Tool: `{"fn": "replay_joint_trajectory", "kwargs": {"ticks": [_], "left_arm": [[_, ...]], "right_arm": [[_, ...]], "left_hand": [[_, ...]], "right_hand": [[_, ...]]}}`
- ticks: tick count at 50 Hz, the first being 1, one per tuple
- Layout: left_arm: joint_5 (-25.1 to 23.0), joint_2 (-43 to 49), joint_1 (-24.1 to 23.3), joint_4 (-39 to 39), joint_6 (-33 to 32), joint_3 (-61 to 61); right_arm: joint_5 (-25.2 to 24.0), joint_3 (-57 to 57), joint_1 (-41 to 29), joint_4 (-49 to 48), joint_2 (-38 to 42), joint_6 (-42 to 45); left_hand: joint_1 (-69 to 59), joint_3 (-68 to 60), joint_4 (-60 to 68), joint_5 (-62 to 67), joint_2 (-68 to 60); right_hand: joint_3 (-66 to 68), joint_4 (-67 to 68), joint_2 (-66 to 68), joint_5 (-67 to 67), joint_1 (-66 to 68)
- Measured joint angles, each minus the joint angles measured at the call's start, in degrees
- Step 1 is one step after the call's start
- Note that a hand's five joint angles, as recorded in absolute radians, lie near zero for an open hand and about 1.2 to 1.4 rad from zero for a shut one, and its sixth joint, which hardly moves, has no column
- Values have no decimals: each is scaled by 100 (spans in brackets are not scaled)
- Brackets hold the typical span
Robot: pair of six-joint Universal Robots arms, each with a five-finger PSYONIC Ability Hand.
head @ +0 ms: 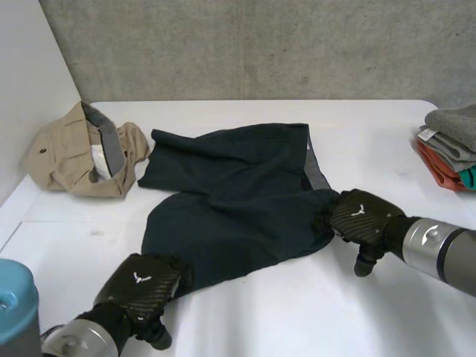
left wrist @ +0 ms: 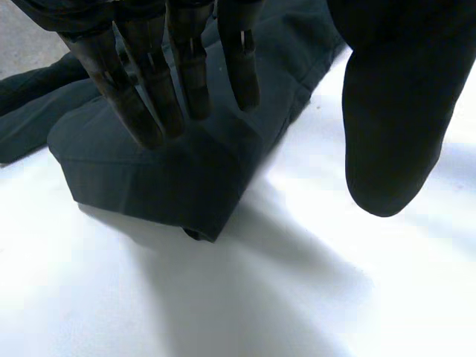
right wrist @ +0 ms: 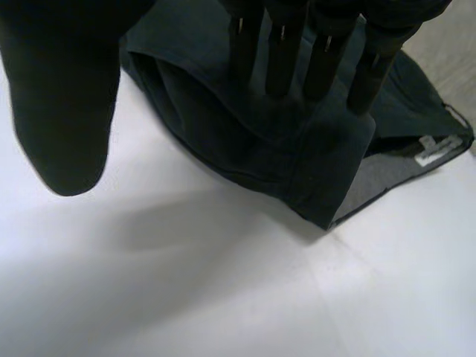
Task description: Fold the laundry.
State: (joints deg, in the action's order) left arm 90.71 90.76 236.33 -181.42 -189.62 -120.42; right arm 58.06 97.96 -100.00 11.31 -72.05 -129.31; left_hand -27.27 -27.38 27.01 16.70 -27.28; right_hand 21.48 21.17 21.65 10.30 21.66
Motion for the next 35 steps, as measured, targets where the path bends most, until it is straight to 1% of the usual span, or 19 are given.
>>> {"fn": "replay_joint_trajectory", "kwargs": {"ticks": [5, 12, 16, 17, 19, 20, 21, 23, 25, 26, 27, 28, 30, 31, 35], "left_arm": [[216, 435, 31, -514, -100, 133], [474, 1109, 122, -831, -478, 551], [550, 1495, 140, -1051, -805, 801], [574, 1659, 145, -1157, -966, 905], [597, 1851, 149, -1285, -1178, 1014], [605, 1946, 150, -1352, -1293, 1067], [606, 1968, 150, -1368, -1322, 1079], [606, 2127, 150, -1514, -1542, 1158], [597, 2220, 146, -1655, -1696, 1201], [587, 2274, 143, -1781, -1802, 1218], [581, 2292, 142, -1838, -1843, 1224], [569, 2323, 139, -1987, -1938, 1229], [557, 2341, 139, -2185, -2055, 1223], [553, 2340, 140, -2288, -2113, 1217], [544, 2243, 143, -2536, -2260, 1181]], "right_arm": [[-12, 161, -73, -1070, 358, -47], [162, 136, -261, -2348, 851, -171], [294, 6, -402, -2850, 1135, -287], [352, -70, -464, -3020, 1268, -330], [432, -173, -531, -3192, 1424, -369], [480, -232, -564, -3272, 1499, -387], [493, -247, -572, -3291, 1516, -392], [605, -360, -628, -3417, 1634, -431], [712, -450, -666, -3496, 1706, -482], [775, -494, -683, -3527, 1736, -516], [814, -520, -691, -3543, 1751, -538], [920, -591, -710, -3575, 1786, -612], [1052, -658, -721, -3581, 1807, -720], [1109, -687, -722, -3573, 1808, -777], [1304, -741, -713, -3402, 1726, -1067]], "left_hand": [[355, 417, -420, -417, 406], [355, 439, -434, -453, 433], [355, 437, -426, -439, 430], [355, 426, -420, -398, 419], [302, 372, -387, -324, 366], [25, 113, -85, -27, 110], [25, 113, -85, -27, 110], [-842, -726, 719, 748, -724], [-1987, -1728, 1778, 1780, -1833], [-2695, -2436, 2477, 2467, -2523], [-2921, -2609, 2720, 2712, -2751], [-3404, -3236, 3319, 3300, -3356], [-3697, -3848, 3935, 3880, -3921], [-3697, -3964, 4062, 3965, -4023], [-3697, -4050, 4129, 3988, -4106]], "right_hand": [[-249, -202, -90, -261, -57], [-219, -179, -88, -170, -54], [115, 106, -71, 248, 101], [404, 388, 2, 523, 400], [1092, 1091, 1005, 1203, 1125], [1417, 1422, 1358, 1529, 1416], [1612, 1622, 1578, 1719, 1594], [2559, 2591, 2553, 2654, 2434], [3263, 3261, 3280, 3300, 3099], [3670, 3770, 3732, 3716, 3514], [4082, 4211, 4183, 4136, 3917], [4466, 4561, 4503, 4448, 4023], [4603, 4689, 4540, 4500, 4023], [4617, 4703, 4540, 4499, 4023], [4620, 4708, 4540, 4500, 4023]]}}
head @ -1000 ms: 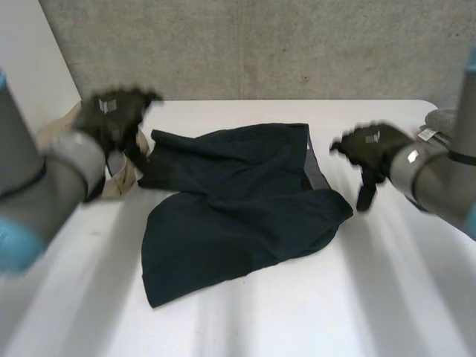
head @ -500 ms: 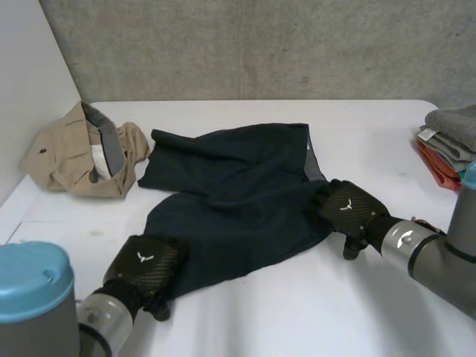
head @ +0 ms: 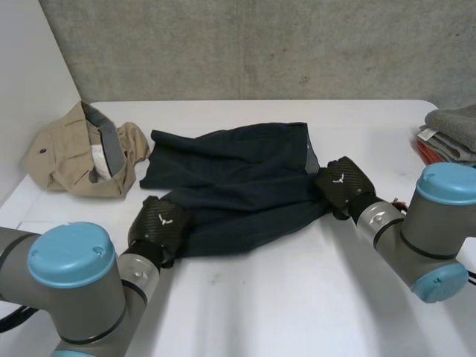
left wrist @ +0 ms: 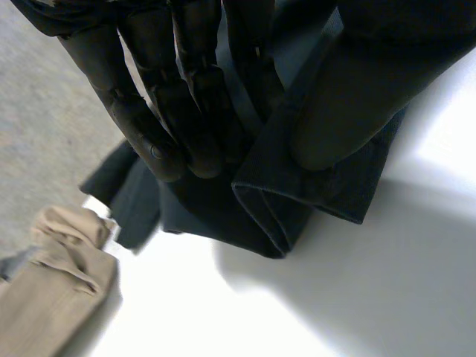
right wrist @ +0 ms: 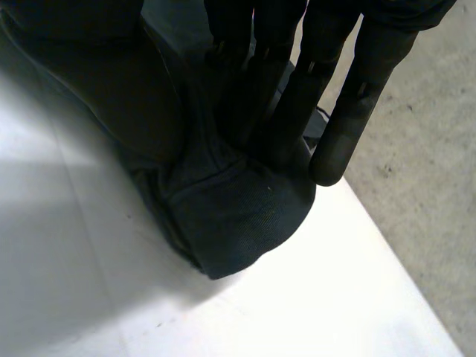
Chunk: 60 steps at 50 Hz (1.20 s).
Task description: Fold the laundry.
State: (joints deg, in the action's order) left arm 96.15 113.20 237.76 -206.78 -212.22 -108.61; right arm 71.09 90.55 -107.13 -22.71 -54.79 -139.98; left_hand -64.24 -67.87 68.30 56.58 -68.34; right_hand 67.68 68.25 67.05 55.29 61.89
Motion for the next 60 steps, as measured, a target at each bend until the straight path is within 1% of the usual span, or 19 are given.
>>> {"fn": "replay_joint_trajectory", "kwargs": {"ticks": [5, 10, 14, 16, 18, 19, 20, 22, 24, 27, 30, 37, 42, 43, 44, 48, 52, 55, 60], "left_arm": [[-12, -568, -2, 242, 55, -22], [-107, -1700, 24, 1596, 349, 91], [-315, -2361, 87, 3039, 481, 236], [-532, -2643, 145, 4130, 515, 330], [-720, -2730, 189, 4896, 511, 385], [-740, -2734, 193, 4969, 510, 390], [-915, -2721, 228, 5531, 487, 435], [-1081, -2625, 264, 5954, 455, 489], [-1159, -2479, 281, 6071, 433, 545], [-1164, -2182, 283, 5879, 423, 676], [-1052, -1829, 262, 5366, 431, 917], [-536, -1002, 225, 3656, 491, 2219], [-309, -805, 284, 2433, 726, 3453], [-282, -817, 312, 2043, 852, 3814], [-278, -825, 321, 1925, 895, 3919], [-277, -949, 418, 1097, 1265, 4732], [-276, -996, 502, 971, 1428, 5197], [-261, -994, 565, 1154, 1470, 5347], [-245, -989, 692, 1498, 1500, 5207]], "right_arm": [[94, 3, 45, 771, -477, -379], [86, -157, 331, 2964, -1715, -567], [13, -315, 651, 4763, -2445, -387], [-60, -370, 867, 5822, -2743, -125], [-150, -353, 1062, 6795, -2908, 324], [-160, -346, 1084, 6904, -2921, 394], [-213, -294, 1177, 7414, -2954, 803], [-249, -215, 1232, 7806, -2913, 1277], [-248, -174, 1225, 7897, -2840, 1487], [-150, -168, 1112, 7743, -2557, 1636], [30, -312, 944, 7336, -2267, 1453], [721, -1357, 430, 5821, -1739, 628], [1304, -2354, 164, 4267, -1786, -11], [1436, -2594, 101, 3726, -1874, -196], [1480, -2672, 79, 3504, -1915, -267], [1558, -2994, -68, 1685, -2235, -743], [1477, -3042, -146, 585, -2338, -943], [1424, -3037, -174, 346, -2280, -974], [1377, -2924, -195, 521, -2084, -956]], "left_hand": [[0, 0, 14, 0, 0], [0, -2, 15, 0, 0], [0, -7, 16, 0, -2], [0, -8, 16, 0, -6], [0, -11, 17, 0, -9], [0, -11, 17, 0, -9], [0, -11, 18, 0, -10], [0, -11, 18, 0, -10], [0, -11, 18, 0, -10], [0, -11, 18, 0, -10], [0, -11, 18, 0, -10], [0, -11, 18, 0, -10], [0, -16, 19, 0, -11], [0, -16, 20, 0, -11], [0, -16, 19, 0, -11], [-45, -16, 20, 1, -11], [-45, -16, 20, 89, -11], [-45, -16, 20, 89, -11], [-45, -16, 20, 89, -11]], "right_hand": [[1, 2, 0, 0, 0], [2, 9, 0, -5, 0], [2, 11, 0, 0, 0], [2, 12, 0, 0, 0], [2, 12, 0, 0, 0], [2, 12, 0, 0, 0], [3, 13, 0, -6, 0], [2, 13, 0, 0, 0], [2, 13, 0, 0, 0], [2, 13, 0, 30, 0], [2, 13, 0, 69, 0], [2, 13, 0, 130, 0], [3, 13, 0, 166, 0], [3, 13, 0, 181, 0], [3, 13, 0, 188, 0], [3, 13, 0, 195, -5], [3, 13, 0, 265, -5], [6, 13, 0, 287, -5], [44, 14, 0, 288, -5]]}}
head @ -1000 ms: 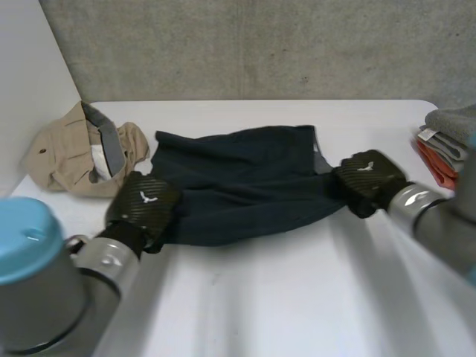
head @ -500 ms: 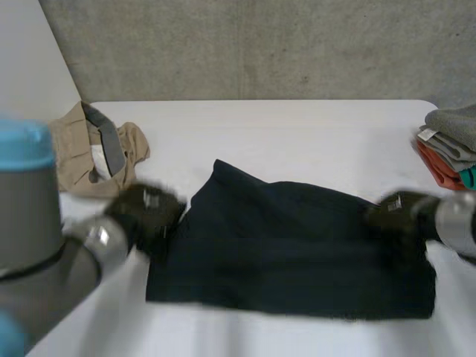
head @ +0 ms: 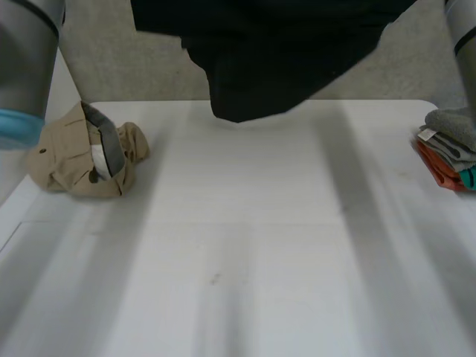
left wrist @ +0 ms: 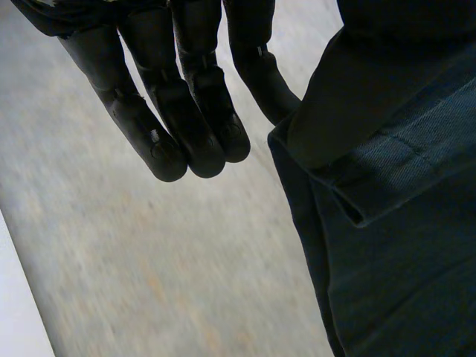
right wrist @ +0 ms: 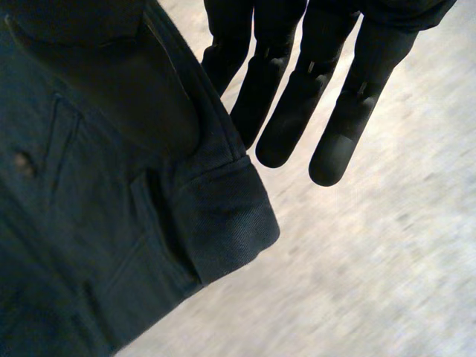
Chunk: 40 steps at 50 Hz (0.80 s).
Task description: Fold the laundry.
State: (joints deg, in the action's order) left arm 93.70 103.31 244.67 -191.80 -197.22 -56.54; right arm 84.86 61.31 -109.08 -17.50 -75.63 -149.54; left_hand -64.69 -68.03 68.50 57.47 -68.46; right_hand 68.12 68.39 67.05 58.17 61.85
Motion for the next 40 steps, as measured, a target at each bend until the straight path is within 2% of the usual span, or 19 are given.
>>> {"fn": "replay_joint_trajectory", "kwargs": {"ticks": [7, 16, 22, 27, 32, 38, 40], "left_arm": [[-89, 32, 140, 149, 179, -1509], [-423, 526, 35, -339, 258, -3874], [-494, 514, -16, -305, 220, -4664], [-559, -88, -113, 473, 81, -5018], [-649, -909, -343, 1927, -182, -5277], [-722, -1354, -654, 3489, -487, -5378], [-750, -1389, -724, 3795, -566, -5365]], "right_arm": [[-76, 1010, 35, 383, 351, -16], [-475, 2709, 141, -17, 1288, 46], [-485, 3384, 129, 238, 1243, 529], [-393, 3672, 96, 1288, 611, 1100], [-287, 3768, 217, 3236, -177, 1784], [-314, 3816, 420, 5112, -565, 2278], [-369, 3863, 457, 5417, -602, 2392]], "left_hand": [[0, 0, 0, 0, 0], [1, 0, 0, 20, 0], [1, 0, 0, 20, 0], [1, 0, 0, 21, 0], [1, 0, 0, 21, 0], [1, 0, 0, 21, 0], [1, 1, -1, 20, 4]], "right_hand": [[3, 0, 0, 0, 0], [3, 1, 0, 0, 0], [50, 1, 0, 0, 0], [61, 1, 0, 0, 0], [61, 1, 0, 0, 0], [61, 1, 0, 0, 0], [61, 1, 0, 0, 0]]}}
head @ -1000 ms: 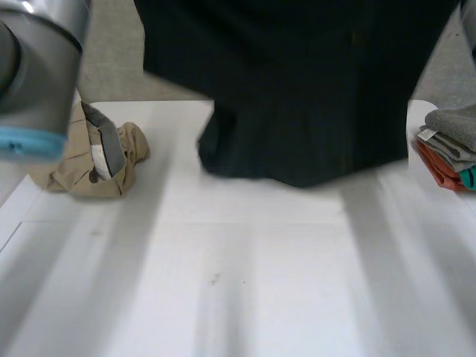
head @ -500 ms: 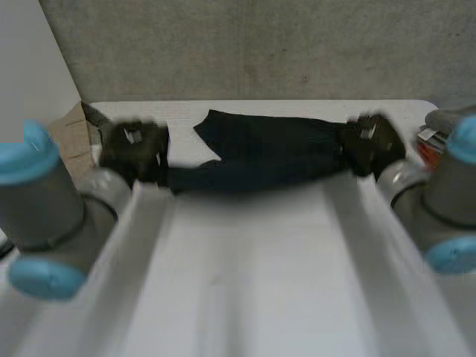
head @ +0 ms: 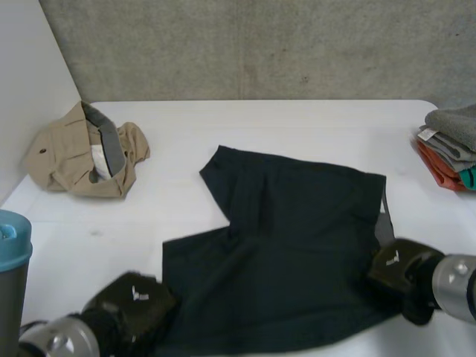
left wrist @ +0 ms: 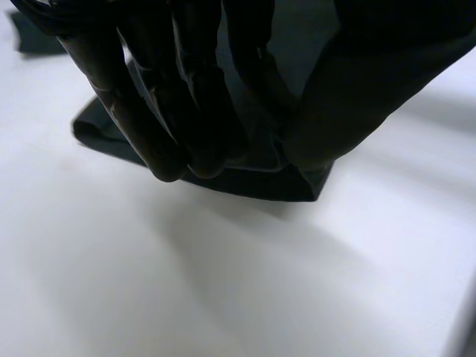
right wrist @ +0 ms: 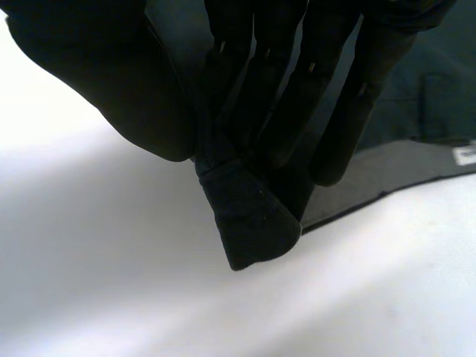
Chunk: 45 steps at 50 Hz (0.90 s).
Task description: Fold the laundry.
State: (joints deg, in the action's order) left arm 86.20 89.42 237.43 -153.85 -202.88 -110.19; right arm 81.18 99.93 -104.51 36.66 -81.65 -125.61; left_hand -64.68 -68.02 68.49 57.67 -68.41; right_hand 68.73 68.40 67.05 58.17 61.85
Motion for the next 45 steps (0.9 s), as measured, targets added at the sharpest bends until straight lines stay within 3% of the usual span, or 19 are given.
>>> {"fn": "replay_joint_trajectory", "kwargs": {"ticks": [2, 5, 7, 10, 16, 24, 39, 45], "left_arm": [[-42, -9, -55, 216, -85, 39], [-135, 32, -86, 250, -219, 158], [-210, 80, -85, 124, -337, 285], [-323, 156, -75, -182, -521, 511], [-695, 619, -11, -1317, -854, 1298], [-1408, 2146, 94, -2556, -1091, 2918], [-2883, 5517, 185, -2135, -1929, 6676], [-3049, 6204, 232, -1874, -2150, 7455]], "right_arm": [[-76, 68, 27, 161, -11, 99], [-164, 201, 37, 119, 34, 194], [-192, 287, 32, -24, 89, 223], [-198, 381, 25, -248, 158, 226], [-189, 510, 3, -731, 235, 149], [-183, 588, -69, -1239, 253, -90], [-147, 728, -202, -1929, 472, -401], [-94, 763, -212, -2076, 578, -381]], "left_hand": [[904, 1069, -997, -931, 1100], [4216, 3932, -3912, -3836, 4018], [5326, 5256, -5365, -5200, 5364], [5378, 5613, -5692, -5490, 5660], [5378, 5626, -5703, -5490, 5698], [5349, 5613, -5682, -5489, 5681], [4146, 4439, -4475, -4372, 4483], [3825, 4180, -4207, -4119, 4211]], "right_hand": [[0, 0, 0, 0, 0], [0, 0, 0, 0, 0], [0, 0, 0, 0, 0], [0, 0, 0, 0, 0], [0, 0, 0, 0, 0], [0, 0, 0, 0, 0], [0, 0, 0, 0, 0], [0, 0, 0, 0, 0]]}}
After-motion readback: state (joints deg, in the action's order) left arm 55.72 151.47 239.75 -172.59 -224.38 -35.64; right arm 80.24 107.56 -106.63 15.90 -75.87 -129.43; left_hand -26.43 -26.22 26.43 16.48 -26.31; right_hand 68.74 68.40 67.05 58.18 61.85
